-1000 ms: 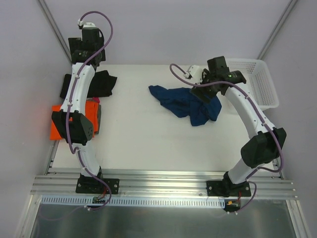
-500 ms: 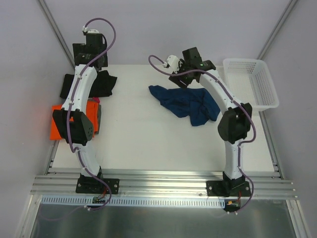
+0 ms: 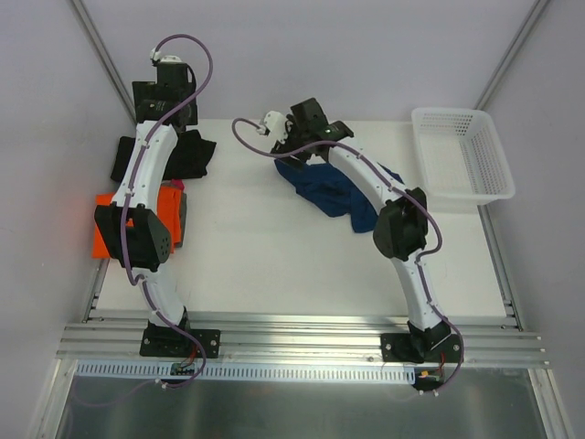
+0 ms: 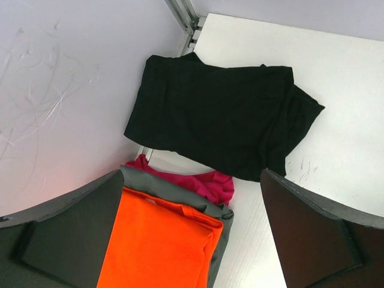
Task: Fold and stack the t-shirts
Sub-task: Flatten the tshirt out
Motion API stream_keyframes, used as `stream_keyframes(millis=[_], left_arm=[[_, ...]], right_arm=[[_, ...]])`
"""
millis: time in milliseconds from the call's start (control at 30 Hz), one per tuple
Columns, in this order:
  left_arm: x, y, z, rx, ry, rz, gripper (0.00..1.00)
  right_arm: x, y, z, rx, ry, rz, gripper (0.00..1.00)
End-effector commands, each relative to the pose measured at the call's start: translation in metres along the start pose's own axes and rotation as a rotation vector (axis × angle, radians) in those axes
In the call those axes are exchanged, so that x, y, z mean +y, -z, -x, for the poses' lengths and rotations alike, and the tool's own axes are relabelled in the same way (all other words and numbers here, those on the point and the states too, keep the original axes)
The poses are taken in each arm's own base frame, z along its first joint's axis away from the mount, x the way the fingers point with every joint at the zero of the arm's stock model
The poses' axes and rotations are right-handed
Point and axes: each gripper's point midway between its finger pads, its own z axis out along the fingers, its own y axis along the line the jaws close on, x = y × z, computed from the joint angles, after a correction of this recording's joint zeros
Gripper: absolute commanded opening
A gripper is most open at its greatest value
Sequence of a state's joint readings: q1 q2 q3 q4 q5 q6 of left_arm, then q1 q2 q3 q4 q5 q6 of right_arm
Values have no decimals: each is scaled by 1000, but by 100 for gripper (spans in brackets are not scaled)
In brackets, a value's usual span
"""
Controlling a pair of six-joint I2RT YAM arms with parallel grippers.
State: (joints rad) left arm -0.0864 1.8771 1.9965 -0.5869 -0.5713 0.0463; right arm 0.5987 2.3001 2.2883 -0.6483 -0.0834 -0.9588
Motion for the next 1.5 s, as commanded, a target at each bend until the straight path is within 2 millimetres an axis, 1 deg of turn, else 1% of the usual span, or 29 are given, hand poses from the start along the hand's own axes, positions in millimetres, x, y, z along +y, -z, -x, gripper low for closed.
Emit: stream_keyframes(millis=[0, 67, 133, 167, 233, 300, 333, 367, 400, 500, 633, 733, 867, 1067, 1167, 1200, 1267, 1300, 1367, 1400, 1467], left_arm=[[7, 20, 16, -51, 9, -11, 99], [6, 19, 16, -48, 9, -13, 99], [5, 19, 16, -48, 9, -16, 99], [5, 19, 16, -48, 12, -17, 99], [5, 19, 17, -51, 14, -19, 99], [4, 20, 16, -50, 12, -22, 99], [5, 20, 16, -50, 11, -20, 99], [6, 20, 16, -48, 9, -19, 99], [6, 20, 16, -48, 10, -19, 99], [6, 21, 15, -48, 9, -20, 99], [8, 23, 14, -48, 4, -16, 99], [9, 24, 15, -51, 3, -14, 99], [8, 24, 17, -54, 4, -17, 99], [5, 25, 18, -57, 4, -23, 99], [6, 26, 19, -60, 5, -23, 99], [5, 26, 19, -60, 5, -23, 99], [6, 26, 19, -60, 3, -22, 99], [6, 26, 18, -59, 4, -22, 99], [5, 26, 18, -59, 5, -23, 99], [5, 26, 19, -61, 7, -23, 99], [4, 26, 19, -61, 7, -25, 99]], right_arm=[[13, 3, 32, -85, 36, 9, 74], [23, -5, 29, -72, 57, 23, 75], [27, -10, 26, -61, 56, 28, 75], [30, -18, 20, -46, 47, 34, 75], [30, -23, 16, -34, 45, 26, 75], [30, -33, 11, -21, 48, 16, 75], [28, -37, 8, -9, 48, 0, 75], [24, -39, 8, -11, 56, -15, 75], [25, -47, 1, 5, 59, -15, 75], [25, -54, 0, 11, 57, -25, 75], [32, -59, 2, 1, 50, -3, 74], [37, -61, 0, 11, 52, 4, 73], [37, -61, -4, 25, 47, 2, 71], [42, -64, -14, 51, 33, 15, 66], [43, -64, -16, 55, 24, 20, 60], [43, -64, -16, 55, 19, 20, 55], [43, -63, -15, 53, 14, 20, 49], [42, -62, -15, 52, 11, 21, 42], [42, -62, -18, 59, 9, 27, 33], [42, -62, -19, 61, 6, 29, 22], [41, -60, -19, 62, 5, 22, 20]])
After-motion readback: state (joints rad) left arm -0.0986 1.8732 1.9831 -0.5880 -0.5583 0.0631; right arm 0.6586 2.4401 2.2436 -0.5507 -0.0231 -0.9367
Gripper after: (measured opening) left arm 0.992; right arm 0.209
